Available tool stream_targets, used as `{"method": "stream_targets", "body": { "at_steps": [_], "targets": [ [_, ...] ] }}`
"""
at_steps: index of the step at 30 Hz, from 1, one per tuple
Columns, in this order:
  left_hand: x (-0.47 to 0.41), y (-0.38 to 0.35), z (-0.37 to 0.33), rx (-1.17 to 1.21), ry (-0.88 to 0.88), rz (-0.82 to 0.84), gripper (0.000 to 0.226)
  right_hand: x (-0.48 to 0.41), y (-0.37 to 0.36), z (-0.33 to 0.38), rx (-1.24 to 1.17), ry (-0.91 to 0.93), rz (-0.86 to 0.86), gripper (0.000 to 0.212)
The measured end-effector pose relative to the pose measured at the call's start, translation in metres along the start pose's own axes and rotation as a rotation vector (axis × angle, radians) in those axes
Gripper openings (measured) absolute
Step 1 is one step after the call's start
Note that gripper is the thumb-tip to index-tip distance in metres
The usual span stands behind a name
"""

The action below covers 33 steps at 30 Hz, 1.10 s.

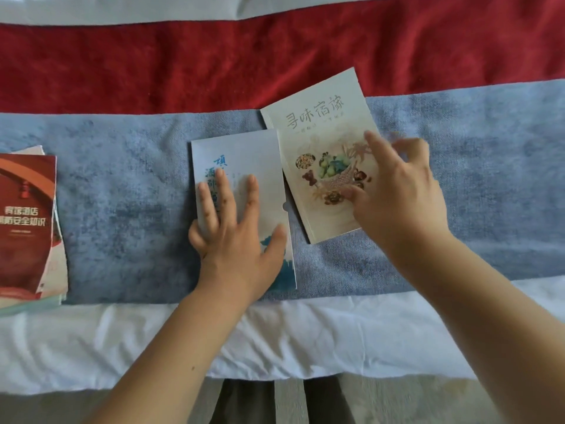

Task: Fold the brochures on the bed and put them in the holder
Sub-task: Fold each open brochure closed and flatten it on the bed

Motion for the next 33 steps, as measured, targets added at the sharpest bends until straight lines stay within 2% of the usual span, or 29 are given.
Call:
{"method": "stream_targets", "body": {
  "at_steps": [2, 5, 7, 10, 15, 20, 23, 26, 29, 33],
  "targets": [
    [0.003, 0.001, 0.002, 0.026, 0.015, -0.026, 0.092, -0.003, 0.004, -0.010, -0.042, -0.038, 0.051, 0.087],
    [0.012, -0.001, 0.000, -0.004, 0.052, 0.006, 0.111, -0.002, 0.006, -0.025, -0.093, -0.119, 0.141, 0.082],
    [0.019, -0.002, -0.003, -0.023, 0.056, 0.006, 0.107, 0.009, 0.006, -0.024, -0.034, -0.116, 0.107, 0.075],
    [0.030, -0.001, -0.010, -0.047, 0.055, -0.008, 0.091, 0.042, -0.004, -0.014, 0.121, 0.002, 0.003, 0.073],
    [0.039, -0.006, -0.013, -0.040, 0.066, 0.063, 0.087, 0.062, -0.031, -0.011, 0.197, -0.008, 0.045, 0.080],
    [0.033, -0.003, -0.007, 0.024, 0.060, 0.103, 0.084, 0.061, -0.027, -0.005, 0.041, -0.087, -0.007, 0.082],
    [0.031, -0.004, -0.005, 0.069, 0.059, 0.121, 0.079, 0.056, -0.022, -0.007, -0.133, -0.164, 0.052, 0.086],
    [0.037, -0.006, -0.005, 0.064, 0.047, 0.119, 0.076, 0.048, -0.014, -0.010, -0.272, -0.227, 0.151, 0.071],
    [0.042, -0.006, -0.004, 0.039, 0.049, 0.108, 0.073, 0.042, 0.000, -0.014, -0.339, -0.243, 0.148, 0.058],
    [0.042, -0.006, -0.003, 0.041, 0.049, 0.095, 0.071, 0.050, 0.011, -0.018, -0.443, -0.275, 0.163, 0.056]
  ]
}}
Point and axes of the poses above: each hand's wrist, its own x-axis away from the middle knuckle, its own y-axis out of the back of the hand, z = x × y, the point moved 4 cm from there along -x, towards the middle knuckle, and after that the axes turned 14 degrees about -y, right-handed, at the moved point
